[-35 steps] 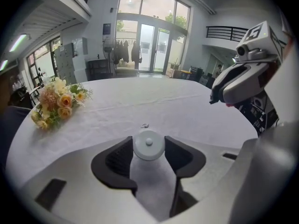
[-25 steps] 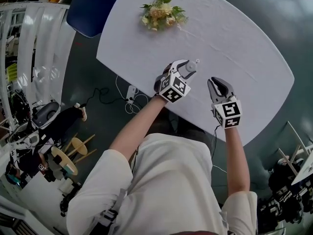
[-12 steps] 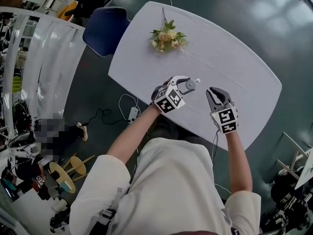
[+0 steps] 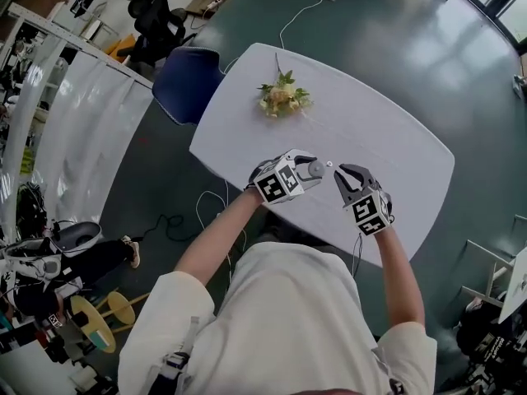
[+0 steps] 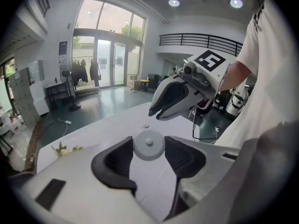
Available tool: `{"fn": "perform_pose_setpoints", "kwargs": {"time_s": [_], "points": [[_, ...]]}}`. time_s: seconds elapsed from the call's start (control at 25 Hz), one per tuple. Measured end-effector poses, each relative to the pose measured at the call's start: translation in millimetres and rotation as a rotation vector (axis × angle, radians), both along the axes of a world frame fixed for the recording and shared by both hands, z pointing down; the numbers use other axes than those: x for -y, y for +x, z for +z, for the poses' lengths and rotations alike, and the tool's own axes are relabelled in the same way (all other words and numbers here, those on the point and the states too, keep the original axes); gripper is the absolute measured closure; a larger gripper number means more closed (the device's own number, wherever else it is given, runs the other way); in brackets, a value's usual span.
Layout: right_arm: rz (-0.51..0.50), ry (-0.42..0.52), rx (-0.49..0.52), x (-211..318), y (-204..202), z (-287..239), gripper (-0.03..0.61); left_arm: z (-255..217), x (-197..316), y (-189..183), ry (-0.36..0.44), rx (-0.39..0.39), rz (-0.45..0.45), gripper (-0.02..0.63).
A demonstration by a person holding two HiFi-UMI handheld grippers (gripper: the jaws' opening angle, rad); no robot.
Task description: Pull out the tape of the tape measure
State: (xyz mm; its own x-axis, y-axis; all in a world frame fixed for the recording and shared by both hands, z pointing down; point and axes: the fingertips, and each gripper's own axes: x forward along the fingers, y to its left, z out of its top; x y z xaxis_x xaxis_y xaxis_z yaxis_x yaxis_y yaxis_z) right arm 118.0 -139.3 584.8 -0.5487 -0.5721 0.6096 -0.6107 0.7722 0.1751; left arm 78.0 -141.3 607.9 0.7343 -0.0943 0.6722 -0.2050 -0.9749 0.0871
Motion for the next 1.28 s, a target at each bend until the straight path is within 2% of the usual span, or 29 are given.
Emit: {"fn": "perform_pose_setpoints", "kwargs": {"time_s": [0.28, 0.6, 1.28], "points": [[-0.091, 0.067, -0.11, -15, -23, -11, 0.5, -18, -20, -14, -0.002, 0.046, 0.073, 0.397], [-0.175, 0.147, -0.262, -23, -41, -17, 0.495, -36, -30, -28, 0.019, 0.06, 0.093, 0.397], [-0.252, 0.186, -0.312, -42, -66, -22, 0.469, -56, -47, -34, 0.025, 0.018, 0.114, 0.397]]}}
